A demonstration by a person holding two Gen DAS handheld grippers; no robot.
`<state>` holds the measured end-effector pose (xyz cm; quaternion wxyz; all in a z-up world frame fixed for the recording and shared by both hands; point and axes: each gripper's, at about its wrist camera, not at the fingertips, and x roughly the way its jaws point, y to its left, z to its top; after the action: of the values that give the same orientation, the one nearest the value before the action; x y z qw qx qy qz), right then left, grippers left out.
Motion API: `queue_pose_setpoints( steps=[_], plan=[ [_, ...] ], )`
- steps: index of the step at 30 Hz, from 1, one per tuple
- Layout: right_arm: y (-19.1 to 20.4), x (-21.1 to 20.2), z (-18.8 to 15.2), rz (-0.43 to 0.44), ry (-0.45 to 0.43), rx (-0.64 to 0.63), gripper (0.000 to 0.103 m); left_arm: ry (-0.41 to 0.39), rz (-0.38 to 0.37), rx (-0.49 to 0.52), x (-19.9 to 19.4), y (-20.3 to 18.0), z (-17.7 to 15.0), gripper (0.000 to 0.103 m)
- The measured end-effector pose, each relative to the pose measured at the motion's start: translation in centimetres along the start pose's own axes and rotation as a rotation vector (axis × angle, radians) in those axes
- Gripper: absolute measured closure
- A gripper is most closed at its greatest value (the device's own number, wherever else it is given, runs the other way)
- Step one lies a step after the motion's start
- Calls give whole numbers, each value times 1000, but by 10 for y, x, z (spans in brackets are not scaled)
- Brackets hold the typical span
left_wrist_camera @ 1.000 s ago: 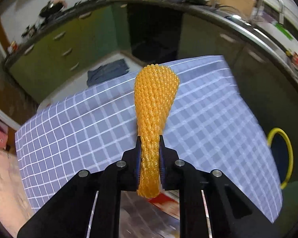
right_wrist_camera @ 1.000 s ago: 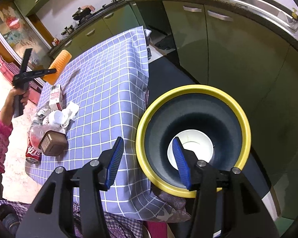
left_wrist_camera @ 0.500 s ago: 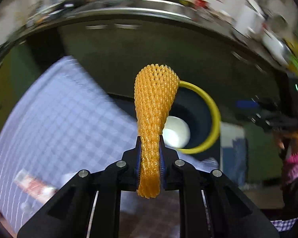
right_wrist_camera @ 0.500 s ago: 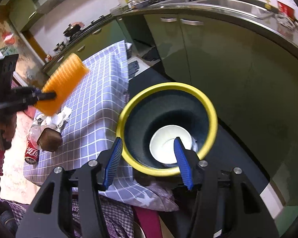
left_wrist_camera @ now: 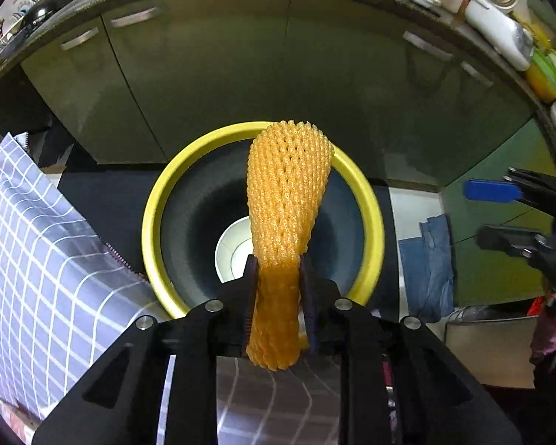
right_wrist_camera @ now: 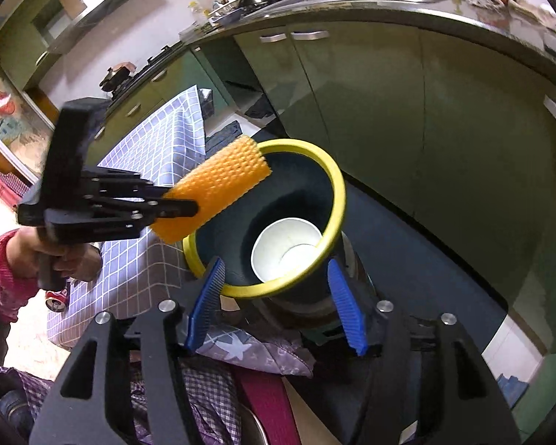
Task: Collect trash
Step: 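Carry the orange foam net over the bin and open the left gripper, then grasp the brown foil tray with the right gripper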
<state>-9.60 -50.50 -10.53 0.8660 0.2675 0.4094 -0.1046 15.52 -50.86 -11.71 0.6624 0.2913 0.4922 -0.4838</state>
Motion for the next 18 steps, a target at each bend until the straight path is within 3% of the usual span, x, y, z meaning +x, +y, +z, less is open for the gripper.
queue_pose_setpoints(
  steps=[1, 3, 6, 10, 11, 14, 18],
  plan=[
    [-2, 1, 1, 1, 2, 5, 47, 2, 1, -4, 5, 1, 3, 77],
    [-5, 3, 1, 3, 7, 14, 46, 7, 6, -8, 12, 5, 3, 60],
    [-3, 7, 3, 9, 13, 16, 45, 25, 21, -13, 25, 9, 4, 44],
    [-1, 10, 4, 20, 16, 10, 43, 46, 15, -4, 21, 3, 1, 35],
    [-1, 11, 5, 22, 16, 9, 43, 45, 19, 1, 14, 0, -2, 30],
    [2, 13, 4, 31, 18, 4, 42, 11, 18, -12, -14, 1, -12, 29],
    [6, 19, 1, 46, 35, -9, 40, -110, 22, -72, -75, 12, -34, 21]
  ],
)
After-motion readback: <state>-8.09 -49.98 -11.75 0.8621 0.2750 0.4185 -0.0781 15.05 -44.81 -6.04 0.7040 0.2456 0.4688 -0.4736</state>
